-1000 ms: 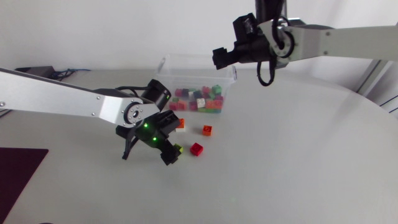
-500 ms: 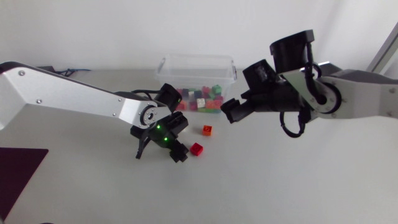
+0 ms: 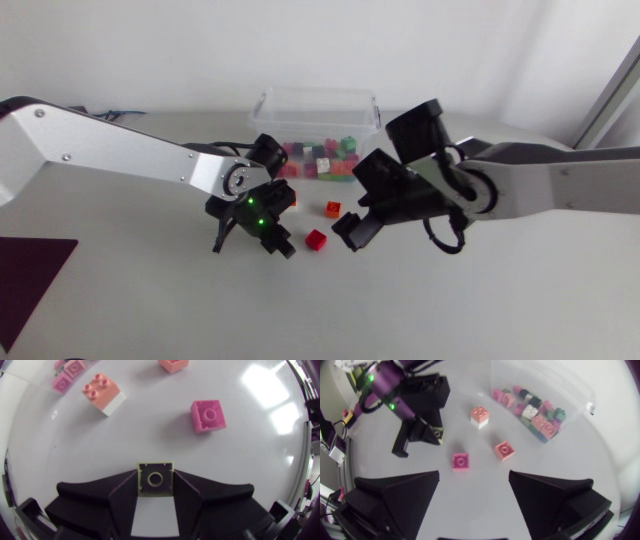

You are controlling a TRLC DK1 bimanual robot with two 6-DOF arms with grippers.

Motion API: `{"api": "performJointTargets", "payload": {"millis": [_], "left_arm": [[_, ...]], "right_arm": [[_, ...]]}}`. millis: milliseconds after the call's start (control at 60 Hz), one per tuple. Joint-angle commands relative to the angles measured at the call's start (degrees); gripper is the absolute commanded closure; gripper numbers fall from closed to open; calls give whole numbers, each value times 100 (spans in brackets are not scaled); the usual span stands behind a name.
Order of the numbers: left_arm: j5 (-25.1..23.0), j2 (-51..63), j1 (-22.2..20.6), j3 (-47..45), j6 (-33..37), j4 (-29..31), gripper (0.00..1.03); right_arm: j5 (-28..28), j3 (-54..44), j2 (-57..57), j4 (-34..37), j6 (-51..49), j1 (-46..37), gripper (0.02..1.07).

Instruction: Place the duplo bricks in the container

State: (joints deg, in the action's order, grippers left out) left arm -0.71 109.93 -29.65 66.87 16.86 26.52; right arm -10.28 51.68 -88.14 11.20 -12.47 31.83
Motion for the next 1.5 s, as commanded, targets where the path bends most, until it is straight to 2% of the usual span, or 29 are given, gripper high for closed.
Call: {"api": "performJointTargets", "payload": {"millis": [0,150,333,450,583,700,817,967,1050,1200,1250,1400,1483], "left_arm": [[45,-516,126,19,-43,134,86],[-87,-1272,319,107,19,336,86],[-351,-1791,530,318,10,354,86],[-483,-1905,671,485,-69,318,86],[-518,-1923,794,652,-254,28,86],[-606,-1879,873,854,-377,-174,86],[-632,-1800,926,1100,-500,-350,86],[-641,-1580,987,1478,-605,-411,86],[-641,-1466,1005,1619,-649,-481,86],[-641,-1263,1023,1865,-684,-499,86],[-641,-1228,1023,1909,-693,-499,86],[-641,-1079,1023,2049,-799,-710,86],[-641,-956,1023,2137,-869,-851,86]], "right_arm": [[44,132,-406,128,-89,209,7],[387,624,-1109,356,-142,499,7],[457,1160,-1777,567,-186,569,7],[571,1556,-2181,778,-238,631,13],[677,1933,-2506,1033,-282,640,13],[686,2232,-2788,1227,-291,622,22],[686,2566,-2981,1490,-309,569,23],[668,3094,-3306,1991,-300,526,35],[668,3392,-3465,2325,-300,526,36],[659,3806,-3746,2809,-291,526,45],[668,3806,-3763,2817,-291,543,51],[677,3621,-3623,2756,-247,552,84],[668,3445,-3324,2738,-247,508,85]]}}
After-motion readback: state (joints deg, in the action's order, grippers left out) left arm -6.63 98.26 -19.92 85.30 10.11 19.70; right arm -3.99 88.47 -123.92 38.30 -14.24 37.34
